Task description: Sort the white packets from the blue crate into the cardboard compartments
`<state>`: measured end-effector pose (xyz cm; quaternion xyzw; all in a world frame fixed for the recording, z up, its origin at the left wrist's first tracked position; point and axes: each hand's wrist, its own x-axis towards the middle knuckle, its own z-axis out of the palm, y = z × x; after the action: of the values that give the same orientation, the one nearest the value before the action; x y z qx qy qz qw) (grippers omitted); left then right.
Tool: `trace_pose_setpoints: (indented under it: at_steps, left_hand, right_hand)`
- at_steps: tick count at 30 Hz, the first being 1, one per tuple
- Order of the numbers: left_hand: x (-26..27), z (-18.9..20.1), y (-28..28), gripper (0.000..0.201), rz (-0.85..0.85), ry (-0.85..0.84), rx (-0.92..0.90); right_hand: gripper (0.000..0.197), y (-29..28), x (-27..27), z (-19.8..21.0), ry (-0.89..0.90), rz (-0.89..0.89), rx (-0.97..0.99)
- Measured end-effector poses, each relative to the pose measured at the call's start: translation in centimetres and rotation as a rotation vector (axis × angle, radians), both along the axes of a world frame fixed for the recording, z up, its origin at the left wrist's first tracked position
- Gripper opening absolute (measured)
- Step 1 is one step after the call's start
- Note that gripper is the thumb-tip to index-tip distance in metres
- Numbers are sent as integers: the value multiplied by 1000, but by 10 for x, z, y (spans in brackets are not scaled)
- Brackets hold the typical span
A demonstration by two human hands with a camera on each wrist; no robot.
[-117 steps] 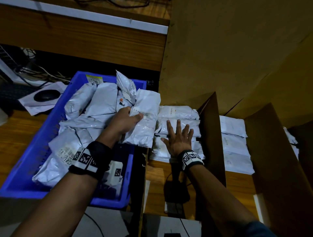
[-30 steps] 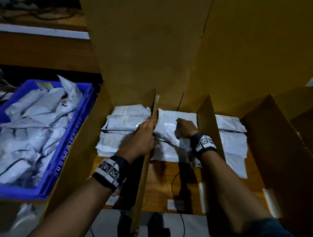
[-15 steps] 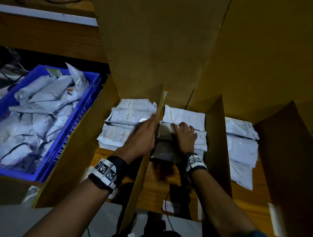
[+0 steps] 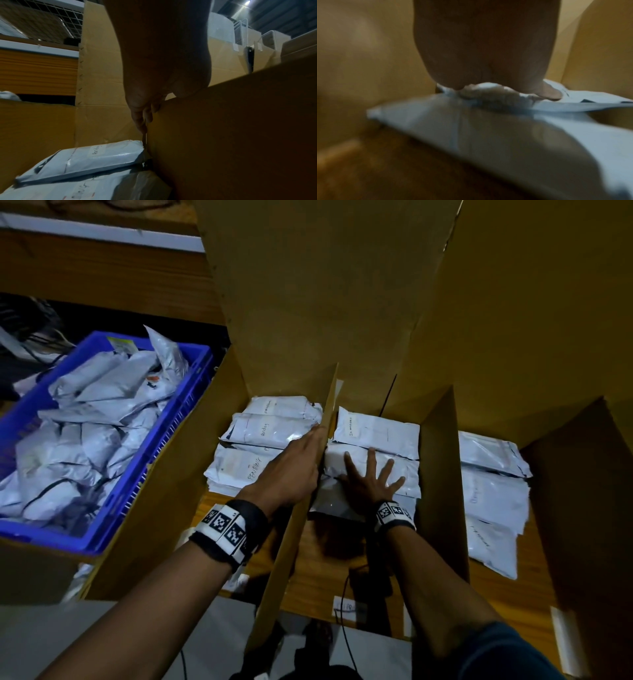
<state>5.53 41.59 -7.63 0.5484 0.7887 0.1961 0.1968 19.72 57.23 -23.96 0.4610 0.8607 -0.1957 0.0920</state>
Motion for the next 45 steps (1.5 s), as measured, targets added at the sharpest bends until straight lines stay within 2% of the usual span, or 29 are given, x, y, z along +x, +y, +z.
trace_pose_setpoints:
  at_steps: [2, 5, 10, 13, 17, 22, 29, 33, 38, 45]
  left_hand:
    - [1, 3, -2, 71, 0, -2, 8]
    - [2, 7, -10, 68, 44, -37, 25]
    - [6, 18, -48, 37, 118, 0, 95]
    - [4, 25, -88, 36, 141, 34, 81]
    - [-4, 30, -153, 36, 170, 82, 78]
    - [-26, 30, -246, 35, 225, 41, 154]
    - [-83, 28, -396, 36, 253, 90, 223]
    - [-129, 22, -456, 33, 312, 113, 213]
    - [-197, 18, -481, 36, 361, 152, 163]
    - [-276, 6, -470, 47, 252, 239, 138]
  right_hand:
    - [64, -1, -1, 14, 34, 2, -15]
    - [60, -5, 4, 49, 173, -12, 68]
    - [26, -40, 23, 119, 517, -28, 180]
    - [18, -79, 40, 149, 620, 35, 218]
    - [9, -149, 58, 178, 652, 128, 196]
    - [11, -245, 41, 207, 644, 220, 207]
    - [13, -366, -36, 219, 590, 291, 211]
    - [12, -425, -88, 216, 627, 359, 181]
    - [18, -467, -162, 209, 599, 330, 159]
    - [28, -468, -246, 173, 506, 243, 211]
